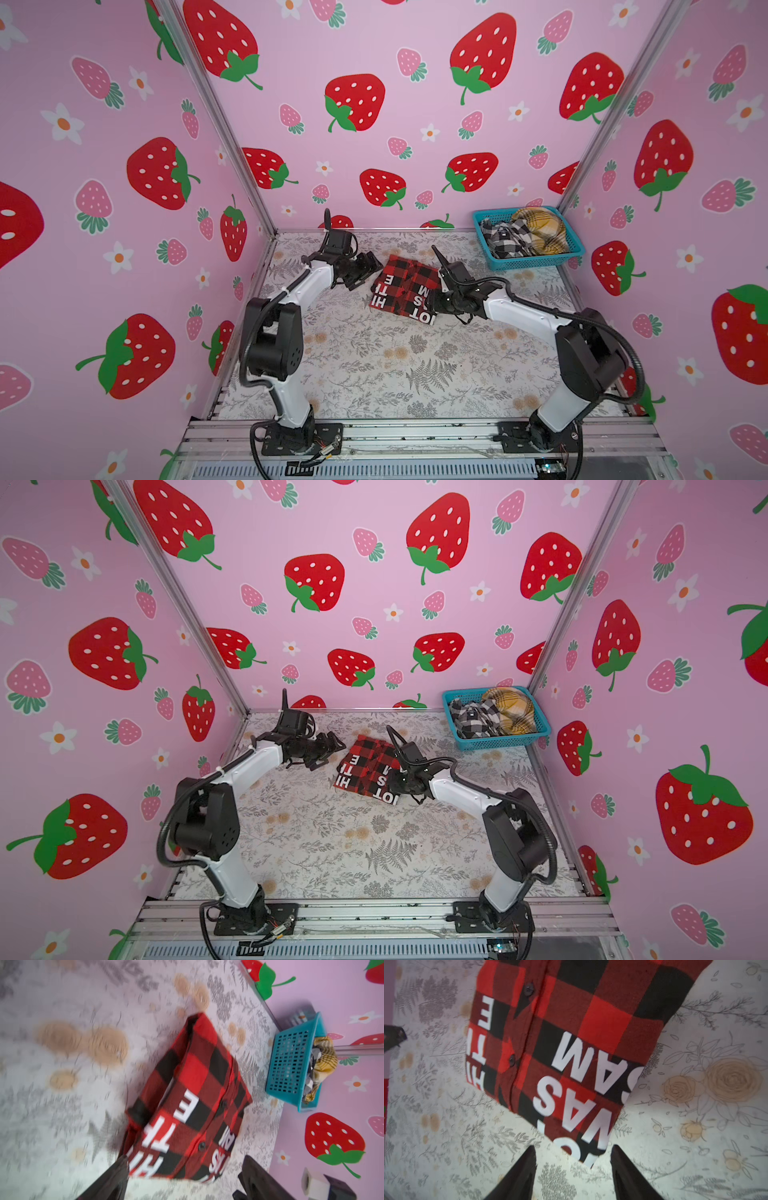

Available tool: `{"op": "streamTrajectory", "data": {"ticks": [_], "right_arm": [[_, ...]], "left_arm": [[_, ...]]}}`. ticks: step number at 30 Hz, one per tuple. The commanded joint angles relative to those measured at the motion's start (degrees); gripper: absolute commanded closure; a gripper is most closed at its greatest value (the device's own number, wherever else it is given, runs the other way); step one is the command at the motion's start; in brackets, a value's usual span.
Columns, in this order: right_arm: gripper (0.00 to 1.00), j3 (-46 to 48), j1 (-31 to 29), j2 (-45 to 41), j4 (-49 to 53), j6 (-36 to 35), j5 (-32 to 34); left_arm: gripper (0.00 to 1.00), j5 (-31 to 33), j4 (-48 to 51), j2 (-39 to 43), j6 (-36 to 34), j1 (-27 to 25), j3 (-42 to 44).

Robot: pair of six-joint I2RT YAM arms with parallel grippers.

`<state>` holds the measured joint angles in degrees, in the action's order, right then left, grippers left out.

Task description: Fold and stack the long sleeve shirts

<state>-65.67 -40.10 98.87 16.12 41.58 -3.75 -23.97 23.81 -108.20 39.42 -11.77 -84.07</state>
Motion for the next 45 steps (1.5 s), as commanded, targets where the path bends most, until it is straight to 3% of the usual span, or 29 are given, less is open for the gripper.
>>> {"op": "streamTrajectory", "data": {"ticks": [1, 5, 9, 15, 19, 21, 24, 29, 34, 39, 40, 42, 45], "right_arm": [[0.38, -1.96, 2.24, 3.36, -1.18, 3.15, -1.83], [0.33, -3.82, 4.13, 8.18, -2.58, 3.62, -5.63], [0.33, -4.81, 4.85, 10.94, -2.63, 2.90, -6.10], [0.47, -5.55, 6.33, 12.62, -2.33, 1.76, -6.50], [0.55, -5.79, 6.54, 13.28, -2.05, 1.37, -6.75], [0.63, -6.06, 6.53, 13.71, -1.80, 1.10, -7.04], [0.75, -5.77, 6.51, 13.24, -1.24, 0.97, -7.07], [0.86, 0.30, 5.94, 7.80, -1.85, 1.48, -6.52], [0.87, 9.18, 3.10, 1.50, -2.25, 2.51, -6.38], [0.74, 13.49, 2.17, -3.07, -0.91, 3.20, -5.00], [0.68, 12.67, 2.26, -3.58, 0.19, 2.63, -3.68], [0.56, 9.47, 2.39, -3.05, 2.56, 0.78, -1.97], [0.44, 3.54, 3.25, -0.86, 6.24, -2.13, -0.71]], "left_arm": [[0.14, -0.54, 5.80, -8.10, -6.50, -0.03, -9.66], [0.14, -1.90, 6.61, -14.71, -8.79, -0.35, -15.58], [0.17, -1.78, 7.28, -16.68, -9.72, -1.10, -14.89], [0.40, -6.87, 2.03, -14.04, -4.70, -1.83, -5.92], [0.46, -6.72, -0.96, -9.42, -3.20, -3.28, 0.56], [0.55, -6.61, -1.50, -8.37, -2.84, -4.09, 2.46], [0.78, -6.56, -1.49, -7.31, -1.30, -4.91, 4.59], [1.00, -6.30, -4.70, 0.85, 5.25, -6.21, 16.16], [1.00, -10.58, -17.22, 7.77, 16.35, -8.74, 36.16], [1.00, -13.36, -34.01, 8.42, 24.35, -8.72, 53.29], [0.96, -13.43, -34.14, 8.20, 24.18, -8.56, 54.41], [0.75, -14.04, -34.12, 8.68, 24.12, -7.98, 55.49], [0.56, -13.41, -28.22, 14.07, 22.39, -6.53, 53.10]]}}
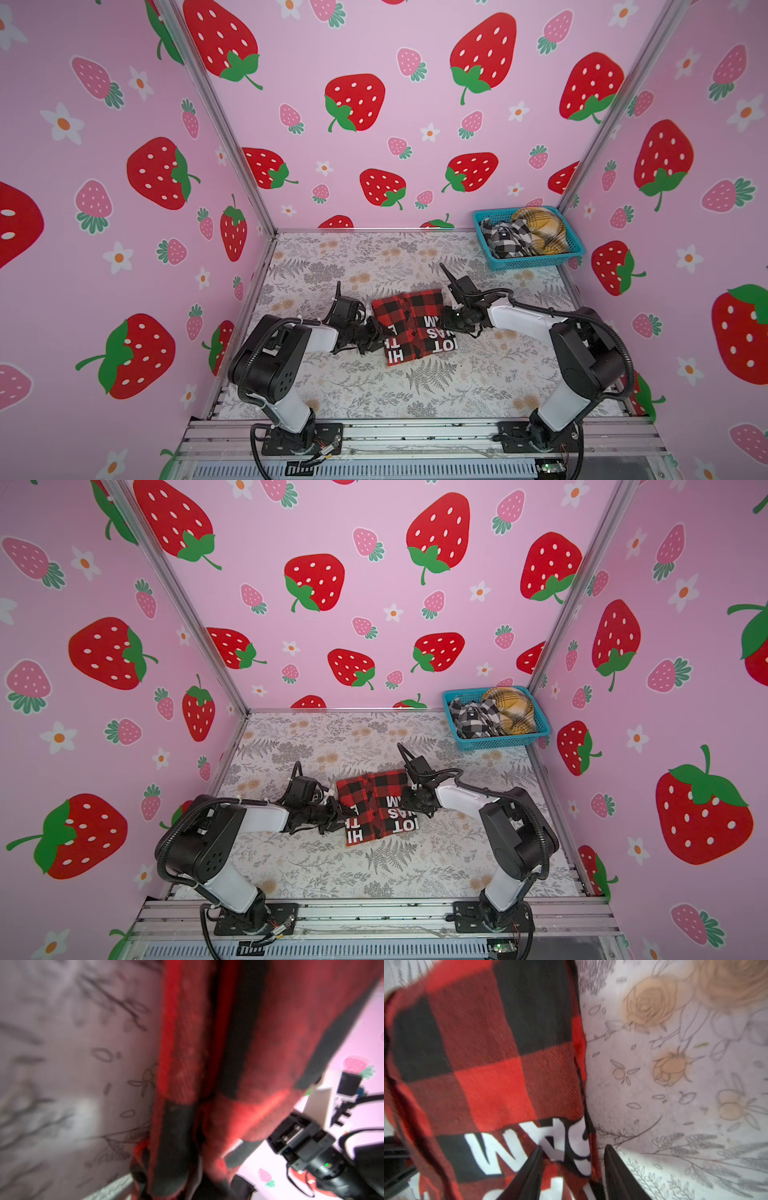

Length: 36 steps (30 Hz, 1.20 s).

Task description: Fold and stack the long sleeve shirts

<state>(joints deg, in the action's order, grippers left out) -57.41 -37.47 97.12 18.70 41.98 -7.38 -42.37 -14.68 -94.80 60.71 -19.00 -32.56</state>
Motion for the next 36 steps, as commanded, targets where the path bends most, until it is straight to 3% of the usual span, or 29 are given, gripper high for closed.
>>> {"op": "streamTrajectory", "data": {"ticks": [1, 5, 10, 16, 19, 21, 26, 28, 33, 36], "right_arm": [[0.42, -6.49, 1.39, 1.75, 4.08, -3.38, 2.94], [0.37, -10.24, 5.06, 5.70, 0.82, -5.58, -4.00], [0.40, -15.40, 6.36, 13.11, 0.47, -7.46, -9.25], [0.48, -16.05, 6.34, 15.05, -4.71, -6.58, -13.14], [0.58, -16.33, 6.19, 15.11, -6.09, -6.57, -13.55], [0.72, -16.84, 5.97, 15.37, -5.66, -7.01, -13.29], [0.99, -14.38, 5.50, 11.82, -6.24, -6.18, -11.04], [1.00, -11.68, 5.28, 8.43, -7.47, -4.96, -9.53], [1.00, -7.40, 3.28, 2.85, -7.84, -3.00, -6.62], [1.00, -6.58, 1.69, 4.39, -8.03, -2.77, -6.26]], "left_arm": [[0.50, 6.16, 14.79, 3.14, -0.91, 1.26, -0.88], [0.36, 13.07, 31.49, 6.05, -10.44, 3.83, -14.07], [0.36, 13.80, 37.06, -3.41, -14.41, 6.29, -26.14], [0.42, 15.07, 38.32, -12.28, -14.30, 6.44, -32.06], [0.51, 14.60, 37.03, -14.09, -13.82, 6.52, -32.75], [0.60, 13.54, 36.28, -14.69, -13.54, 6.52, -33.22], [0.92, 10.66, 32.66, -12.24, -11.22, 6.23, -32.25], [1.00, 10.75, 32.35, -9.25, -10.97, 6.08, -31.02], [1.00, 13.03, 31.59, -0.59, -9.98, 7.32, -23.64], [1.00, 14.33, 28.57, 1.45, -8.38, 7.93, -17.37]]}}
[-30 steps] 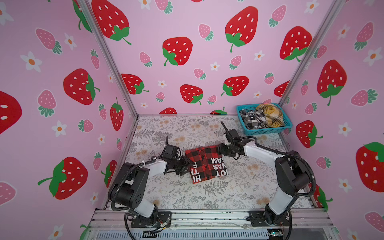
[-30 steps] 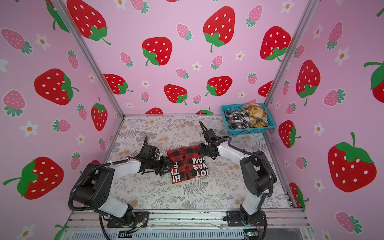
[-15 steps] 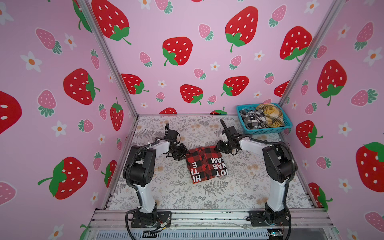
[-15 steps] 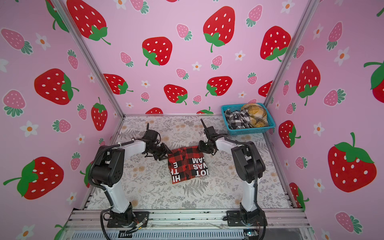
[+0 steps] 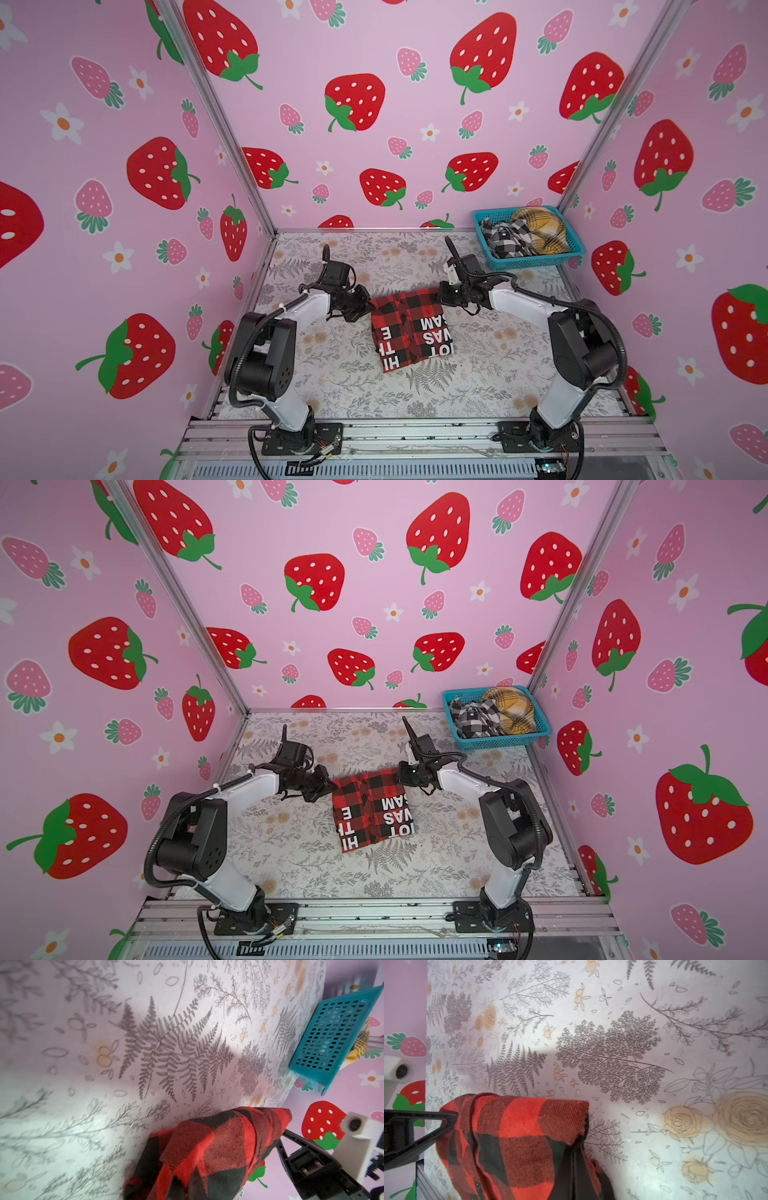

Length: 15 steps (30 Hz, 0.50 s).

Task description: Fold and stack the long sleeve shirts

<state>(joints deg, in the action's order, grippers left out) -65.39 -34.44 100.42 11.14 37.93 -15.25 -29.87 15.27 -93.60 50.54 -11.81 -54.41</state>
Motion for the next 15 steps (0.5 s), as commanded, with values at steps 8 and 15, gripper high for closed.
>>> {"op": "streamTrajectory", "data": {"ticks": [8, 15], "right_arm": [[0.86, 0.20, -2.65, 5.90, -0.31, 1.44, 1.59], [0.52, -2.99, -3.11, 1.05, 7.57, -1.40, 7.89]], "left_arm": [[0.81, 0.33, -5.31, -4.20, 2.75, 0.92, 8.22], [0.56, 5.73, 8.37, 8.59, 0.32, 0.04, 6.68]]}}
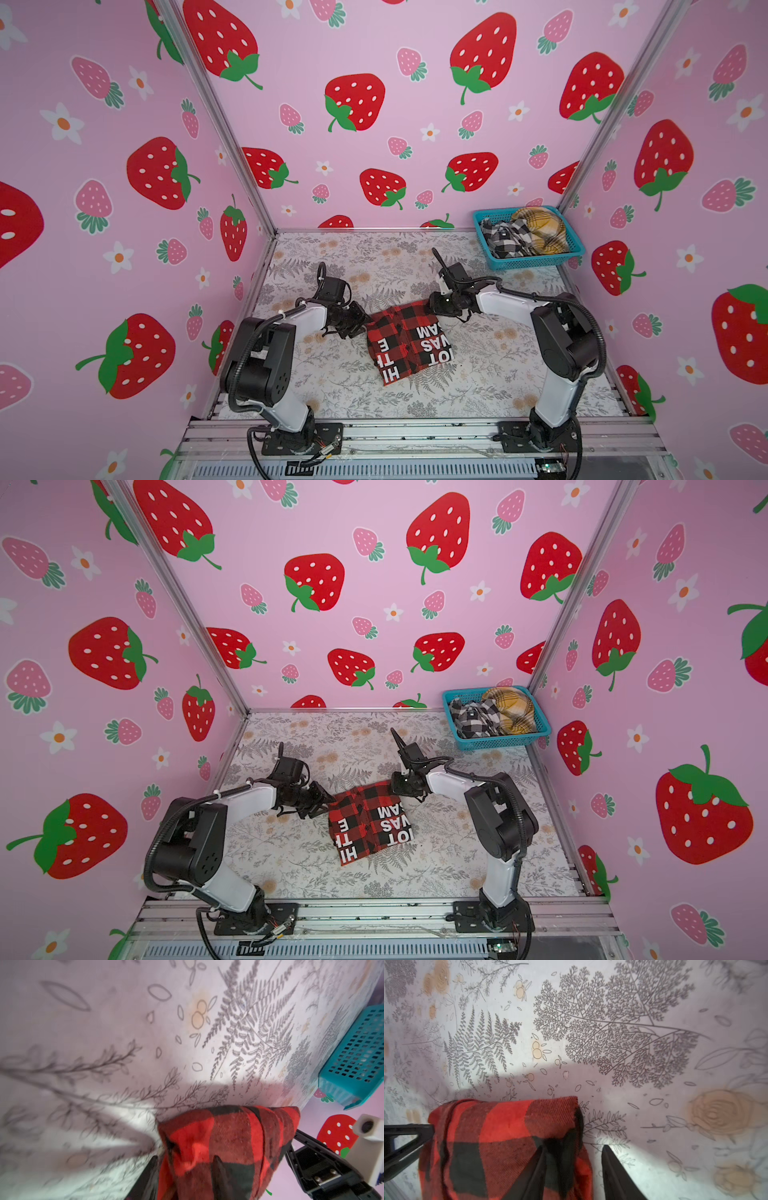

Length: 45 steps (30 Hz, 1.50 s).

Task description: Fold and stack the long sleeve shirts

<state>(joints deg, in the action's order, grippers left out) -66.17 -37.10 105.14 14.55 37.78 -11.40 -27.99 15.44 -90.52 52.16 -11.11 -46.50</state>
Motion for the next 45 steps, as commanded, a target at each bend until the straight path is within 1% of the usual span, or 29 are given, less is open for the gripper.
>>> {"op": "streamTrajectory", "data": {"ticks": [1, 3, 5, 6, 8, 9, 11, 13, 15, 20, 24, 27, 30, 33, 34, 36, 37, 39, 40, 41, 43, 45], "right_arm": [[0.51, -2.09, -0.80, -4.95, 6.21, -1.63, 5.24], [0.52, -1.00, -1.74, -7.40, 8.11, -1.78, 7.19], [0.58, 0.69, -2.56, -9.73, 9.05, -1.78, 8.11], [0.60, 1.69, -3.10, -10.76, 9.25, -1.68, 8.30], [0.65, 3.09, -4.33, -12.07, 9.76, -1.49, 8.32], [0.68, 3.68, -4.94, -12.47, 10.17, -1.31, 8.16], [0.71, 5.16, -6.51, -12.95, 10.11, -0.80, 7.81], [0.75, 7.33, -8.07, -12.94, 9.54, 0.15, 7.59], [0.79, 10.20, -9.01, -12.69, 8.34, 1.40, 7.38], [0.83, 16.20, -11.69, -12.48, 6.27, 4.49, 6.36], [0.84, 18.79, -15.90, -13.73, 6.72, 8.72, 4.30], [0.85, 20.49, -19.00, -14.41, 6.47, 12.13, 2.96], [0.86, 20.58, -19.68, -15.67, 8.27, 13.01, 4.55], [0.86, 18.16, -18.91, -17.77, 11.99, 12.19, 8.46], [0.86, 17.08, -18.59, -18.47, 13.02, 11.77, 9.20], [0.85, 15.17, -18.02, -19.55, 14.41, 11.06, 10.04], [0.85, 14.22, -17.71, -19.88, 14.88, 10.63, 10.32], [0.85, 12.52, -17.01, -19.72, 15.68, 9.74, 10.68], [0.85, 11.86, -16.66, -19.40, 15.71, 9.33, 10.61], [0.85, 11.35, -16.31, -19.03, 15.66, 8.93, 10.46], [0.85, 10.49, -15.71, -17.96, 14.88, 8.32, 10.18], [0.85, 9.85, -15.09, -16.65, 13.80, 7.80, 9.66]], "left_arm": [[0.57, 5.05, 10.54, 8.38, -1.26, -1.63, -0.91], [0.65, 5.76, 13.13, 12.51, -0.63, -4.52, 0.19], [0.76, 4.83, 13.46, 14.51, 1.18, -8.72, 1.56], [0.82, 4.12, 12.49, 14.99, 2.77, -11.03, 2.34], [0.88, 2.66, 9.02, 14.77, 5.92, -15.17, 3.95], [0.91, 1.74, 6.52, 14.20, 7.74, -16.40, 4.75], [1.00, 0.16, 2.72, 12.58, 10.04, -17.09, 5.76], [1.00, 0.09, 1.26, 10.93, 10.59, -17.10, 5.72], [1.00, -0.32, 1.07, 9.35, 9.67, -17.10, 5.48], [1.00, -1.63, 1.13, 4.88, 6.90, -16.07, 7.73], [1.00, 1.38, 4.04, 2.97, 1.63, -11.17, 9.84], [1.00, 0.97, 4.55, -0.18, -1.77, -7.55, 9.17], [1.00, -1.12, 4.28, -2.63, -3.60, -6.73, 7.04], [1.00, -4.45, 3.60, 0.30, -3.88, -6.73, 6.62], [0.93, -4.44, 5.00, 2.52, -4.41, -6.73, 6.24], [0.72, -3.31, 8.97, 8.31, -6.05, -6.73, 4.74], [0.62, -1.65, 12.28, 11.64, -7.18, -6.60, 3.48], [0.44, 1.94, 17.67, 16.69, -9.02, -5.77, 1.25], [0.38, 3.26, 19.55, 18.60, -9.65, -4.90, 0.51], [0.35, 3.76, 20.41, 19.64, -10.11, -3.91, 0.32], [0.33, 4.09, 21.27, 20.20, -10.96, -1.15, 0.94], [0.33, 1.13, 20.52, 18.53, -12.02, 1.31, 1.98]]}}
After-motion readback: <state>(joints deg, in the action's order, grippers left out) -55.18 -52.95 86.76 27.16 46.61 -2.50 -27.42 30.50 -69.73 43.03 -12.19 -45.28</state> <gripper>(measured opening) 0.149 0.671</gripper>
